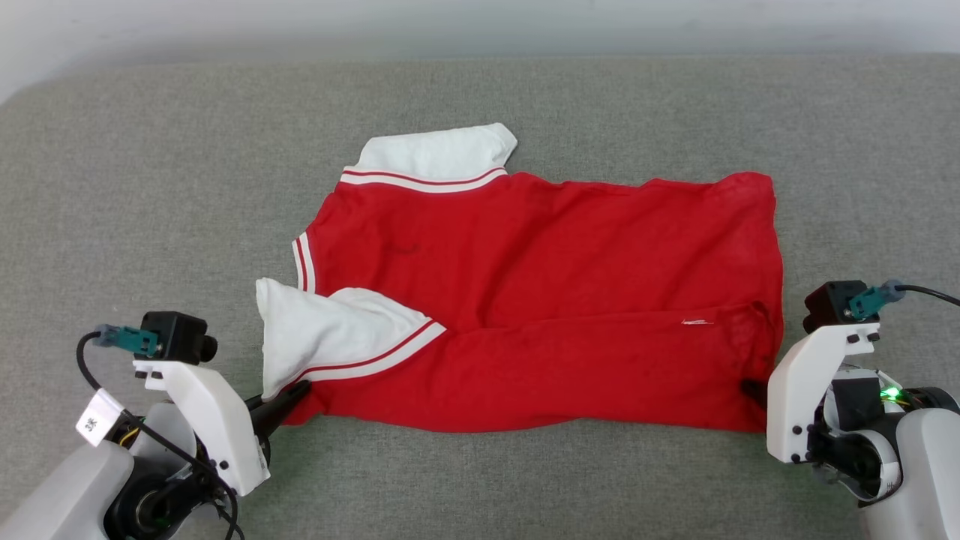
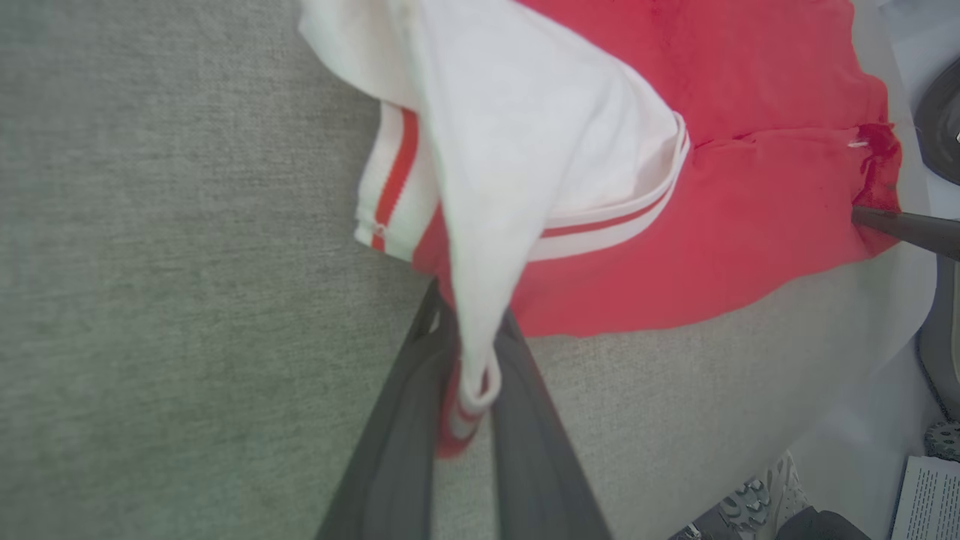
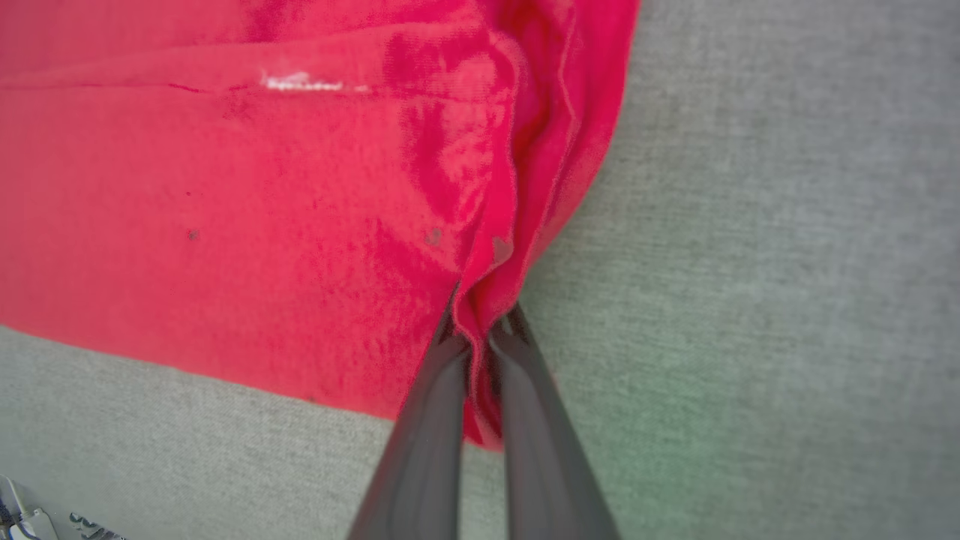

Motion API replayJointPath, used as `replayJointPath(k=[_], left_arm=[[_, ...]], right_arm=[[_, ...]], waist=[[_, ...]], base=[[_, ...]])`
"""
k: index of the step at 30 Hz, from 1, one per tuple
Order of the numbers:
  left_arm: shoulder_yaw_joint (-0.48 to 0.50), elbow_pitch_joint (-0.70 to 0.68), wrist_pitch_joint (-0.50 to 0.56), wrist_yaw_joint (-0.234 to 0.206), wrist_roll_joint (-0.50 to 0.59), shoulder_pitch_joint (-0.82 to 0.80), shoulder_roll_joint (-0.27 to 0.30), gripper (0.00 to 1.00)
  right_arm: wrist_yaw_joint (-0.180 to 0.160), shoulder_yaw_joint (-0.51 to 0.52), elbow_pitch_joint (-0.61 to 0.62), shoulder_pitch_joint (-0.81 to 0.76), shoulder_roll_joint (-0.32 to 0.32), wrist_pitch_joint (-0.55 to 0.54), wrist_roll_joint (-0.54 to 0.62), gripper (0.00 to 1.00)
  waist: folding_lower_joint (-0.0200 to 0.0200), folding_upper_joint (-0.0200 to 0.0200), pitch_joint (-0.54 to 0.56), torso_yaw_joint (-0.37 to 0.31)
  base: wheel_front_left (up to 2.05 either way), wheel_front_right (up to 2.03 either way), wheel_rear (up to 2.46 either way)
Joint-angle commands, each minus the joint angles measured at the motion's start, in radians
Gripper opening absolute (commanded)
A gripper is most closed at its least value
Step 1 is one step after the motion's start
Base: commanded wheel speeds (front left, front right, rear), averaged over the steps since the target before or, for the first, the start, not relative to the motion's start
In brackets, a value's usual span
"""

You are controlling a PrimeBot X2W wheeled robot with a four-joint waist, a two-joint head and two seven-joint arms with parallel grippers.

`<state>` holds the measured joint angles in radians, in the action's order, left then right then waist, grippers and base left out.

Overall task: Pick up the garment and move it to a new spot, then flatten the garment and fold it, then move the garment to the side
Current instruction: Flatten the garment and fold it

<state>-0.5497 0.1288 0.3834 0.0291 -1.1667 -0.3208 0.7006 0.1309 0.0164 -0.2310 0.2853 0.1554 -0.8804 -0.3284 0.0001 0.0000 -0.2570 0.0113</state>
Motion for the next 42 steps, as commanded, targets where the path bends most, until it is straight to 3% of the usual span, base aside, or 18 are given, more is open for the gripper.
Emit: replayJointPath(k=[1, 9, 14, 25, 29, 35, 37, 38, 39, 40, 41, 42], left_arm=[[0.003, -0.001, -0.006, -0.002, -0.004, 0.011, 0.001, 0.00], [0.025, -0.029, -0.054, 0.001, -0.008, 0.044, 0.007, 0.00], [0.033, -0.065, -0.067, -0.022, -0.022, 0.100, 0.022, 0.00], [0.035, -0.161, -0.067, -0.141, -0.048, 0.286, 0.077, 0.00], [0.028, -0.139, -0.076, -0.141, -0.085, 0.334, 0.043, 0.00], [0.014, -0.056, -0.090, -0.104, -0.124, 0.351, -0.020, 0.00], [0.018, -0.026, -0.107, -0.078, -0.128, 0.334, -0.041, 0.00], [0.020, -0.014, -0.117, -0.063, -0.128, 0.327, -0.050, 0.00], [0.019, 0.000, -0.125, -0.050, -0.125, 0.321, -0.056, 0.13], [0.021, 0.013, -0.133, -0.040, -0.122, 0.316, -0.063, 0.45], [0.020, 0.025, -0.136, -0.032, -0.122, 0.311, -0.069, 0.89], [0.018, 0.035, -0.141, -0.024, -0.118, 0.304, -0.072, 1.00]], right_arm=[[0.000, -0.010, -0.017, -0.007, -0.001, 0.000, -0.004, 0.00], [-0.001, -0.027, 0.088, -0.022, 0.049, 0.027, -0.017, 0.00], [0.000, -0.042, 0.153, -0.069, 0.067, 0.026, -0.033, 0.00], [-0.001, 0.008, 0.230, -0.269, 0.047, 0.020, -0.051, 0.00], [-0.001, 0.047, 0.204, -0.337, 0.008, 0.044, -0.052, 0.00], [-0.001, 0.064, 0.120, -0.381, -0.022, 0.122, -0.033, 0.00], [-0.001, 0.061, 0.088, -0.372, -0.023, 0.171, -0.030, 0.22], [-0.001, 0.060, 0.071, -0.367, -0.028, 0.189, -0.036, 0.41], [-0.001, 0.052, 0.065, -0.359, -0.028, 0.218, -0.037, 1.00], [-0.001, 0.048, 0.058, -0.351, -0.028, 0.246, -0.043, 1.00], [-0.001, 0.041, 0.052, -0.346, -0.027, 0.274, -0.049, 1.00], [-0.001, 0.036, 0.050, -0.342, -0.024, 0.308, -0.052, 1.00]], waist=[[-0.0001, 0.0000, 0.008, -0.006], [-0.0001, 0.0000, 0.086, -0.019], [-0.0001, 0.0000, 0.160, -0.025], [-0.0001, 0.0000, 0.237, -0.022], [-0.0001, 0.0000, 0.234, -0.021], [-0.0001, 0.0000, 0.221, -0.027], [-0.0001, 0.0000, 0.216, -0.026], [-0.0001, 0.0000, 0.215, -0.025], [-0.0001, 0.0000, 0.214, -0.023], [-0.0001, 0.0000, 0.213, -0.022], [-0.0001, 0.0000, 0.213, -0.021], [-0.0001, 0.0000, 0.213, -0.020]], base=[[0.00, 0.00, 0.00], [0.00, 0.00, 0.00], [0.00, 0.00, 0.00], [0.00, 0.00, 0.00], [0.00, 0.00, 0.00], [0.00, 0.00, 0.00], [0.00, 0.00, 0.00], [0.00, 0.00, 0.00], [0.00, 0.00, 0.00], [0.00, 0.00, 0.00], [0.00, 0.00, 0.00], [0.00, 0.00, 0.00]])
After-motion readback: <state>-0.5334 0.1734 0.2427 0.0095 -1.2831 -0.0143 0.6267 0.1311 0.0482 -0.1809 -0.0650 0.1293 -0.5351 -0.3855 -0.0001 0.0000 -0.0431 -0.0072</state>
